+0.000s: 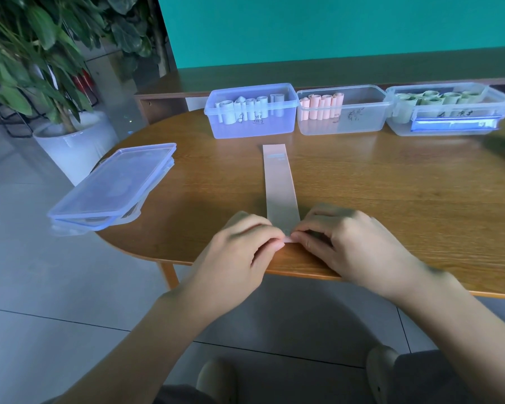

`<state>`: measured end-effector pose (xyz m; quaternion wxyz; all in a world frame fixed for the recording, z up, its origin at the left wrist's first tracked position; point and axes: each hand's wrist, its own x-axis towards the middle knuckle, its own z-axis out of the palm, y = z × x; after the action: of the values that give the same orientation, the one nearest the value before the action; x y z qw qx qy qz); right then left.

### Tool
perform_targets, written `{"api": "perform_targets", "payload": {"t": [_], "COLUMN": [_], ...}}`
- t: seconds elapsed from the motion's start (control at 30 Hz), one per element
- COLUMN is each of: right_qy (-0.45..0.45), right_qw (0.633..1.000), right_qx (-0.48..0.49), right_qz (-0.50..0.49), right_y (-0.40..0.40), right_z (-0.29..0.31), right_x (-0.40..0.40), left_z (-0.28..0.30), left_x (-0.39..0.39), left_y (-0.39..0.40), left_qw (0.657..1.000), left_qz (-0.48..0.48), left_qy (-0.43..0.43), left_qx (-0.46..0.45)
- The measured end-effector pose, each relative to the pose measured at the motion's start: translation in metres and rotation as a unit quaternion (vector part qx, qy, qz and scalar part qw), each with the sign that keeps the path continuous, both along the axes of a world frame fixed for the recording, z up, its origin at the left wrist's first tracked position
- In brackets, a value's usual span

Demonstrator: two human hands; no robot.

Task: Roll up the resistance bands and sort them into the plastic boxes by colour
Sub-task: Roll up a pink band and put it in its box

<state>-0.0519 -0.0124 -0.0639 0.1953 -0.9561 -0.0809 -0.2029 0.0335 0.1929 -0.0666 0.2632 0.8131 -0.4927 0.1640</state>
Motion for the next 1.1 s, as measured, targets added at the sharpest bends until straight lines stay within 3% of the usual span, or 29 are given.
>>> {"api": "perform_targets", "payload": {"t": [0.3,0.57,0.97,1.1], "right_qy": [-0.071,-0.042,0.0,0.023], "right_qw": [0.996,0.996,0.997,0.997], "right_qx": [-0.051,-0.07,-0.067,-0.061], "right_qz": [-0.004,-0.039,-0.044,-0.048], "right_y": [0.003,0.002,0.001,0.0], "right_z": [-0.004,-0.001,-0.001,0.0], "right_x": [-0.005,0.0,0.0,0.002], "left_z": [-0.001,-0.001,0.003,0.002], "left_x": [0.004,0.004,0.013,0.013], "left_y": [-0.005,-0.008,-0.013,-0.013], "left_qw": [0.999,0.998,0.998,0.998], "left_qz": [0.03,0.029,0.049,0.064], "left_qy": [0.015,0.021,-0.004,0.006], "left_qx": [0.015,-0.042,0.041,0.019]}}
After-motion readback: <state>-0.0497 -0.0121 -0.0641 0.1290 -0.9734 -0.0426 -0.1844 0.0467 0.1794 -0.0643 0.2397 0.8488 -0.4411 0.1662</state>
